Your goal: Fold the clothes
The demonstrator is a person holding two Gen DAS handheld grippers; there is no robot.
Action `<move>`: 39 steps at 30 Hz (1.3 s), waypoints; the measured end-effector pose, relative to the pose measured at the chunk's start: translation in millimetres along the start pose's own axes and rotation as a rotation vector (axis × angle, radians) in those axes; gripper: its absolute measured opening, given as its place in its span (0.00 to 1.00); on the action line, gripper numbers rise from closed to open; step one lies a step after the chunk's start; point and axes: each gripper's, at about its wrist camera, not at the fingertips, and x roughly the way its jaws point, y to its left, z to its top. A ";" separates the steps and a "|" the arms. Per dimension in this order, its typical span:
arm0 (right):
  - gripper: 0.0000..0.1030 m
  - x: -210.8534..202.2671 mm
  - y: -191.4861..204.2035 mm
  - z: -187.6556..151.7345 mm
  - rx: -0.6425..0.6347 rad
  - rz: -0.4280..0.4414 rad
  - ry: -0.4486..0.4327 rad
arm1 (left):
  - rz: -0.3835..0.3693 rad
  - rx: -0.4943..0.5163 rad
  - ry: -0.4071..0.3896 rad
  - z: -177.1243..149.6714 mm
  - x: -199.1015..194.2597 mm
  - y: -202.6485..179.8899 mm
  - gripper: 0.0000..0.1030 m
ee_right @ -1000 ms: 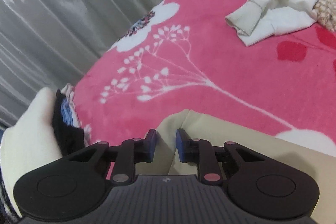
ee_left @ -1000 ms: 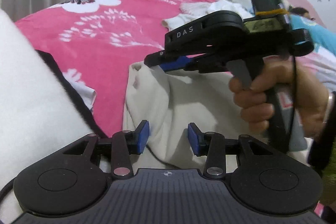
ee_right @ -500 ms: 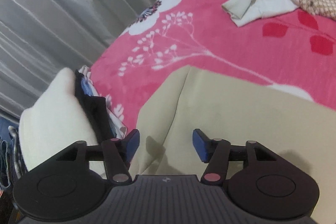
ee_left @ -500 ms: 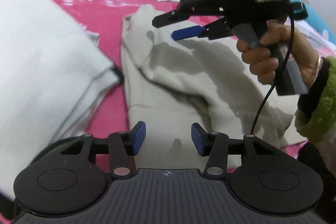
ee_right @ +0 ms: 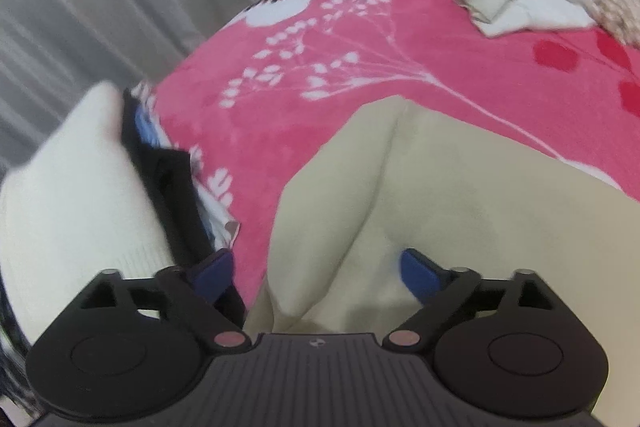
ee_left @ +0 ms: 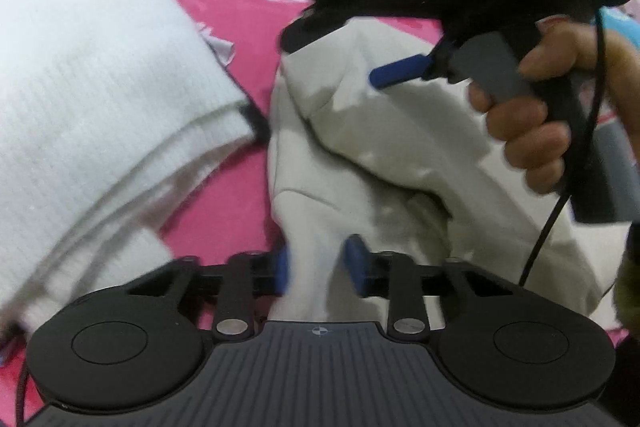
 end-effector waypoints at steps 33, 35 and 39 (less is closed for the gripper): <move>0.14 -223.1 -190.2 -98.8 0.427 0.124 -0.485 | -0.769 0.585 -0.090 23.3 -28.0 -173.6 0.04; 0.14 -233.1 -214.2 -116.5 0.485 0.105 -0.486 | -0.794 0.609 -0.039 19.8 -15.5 -195.2 0.04; 0.14 -233.8 -263.8 -148.6 0.614 0.096 -0.464 | -0.809 0.651 0.058 8.0 11.8 -234.7 0.04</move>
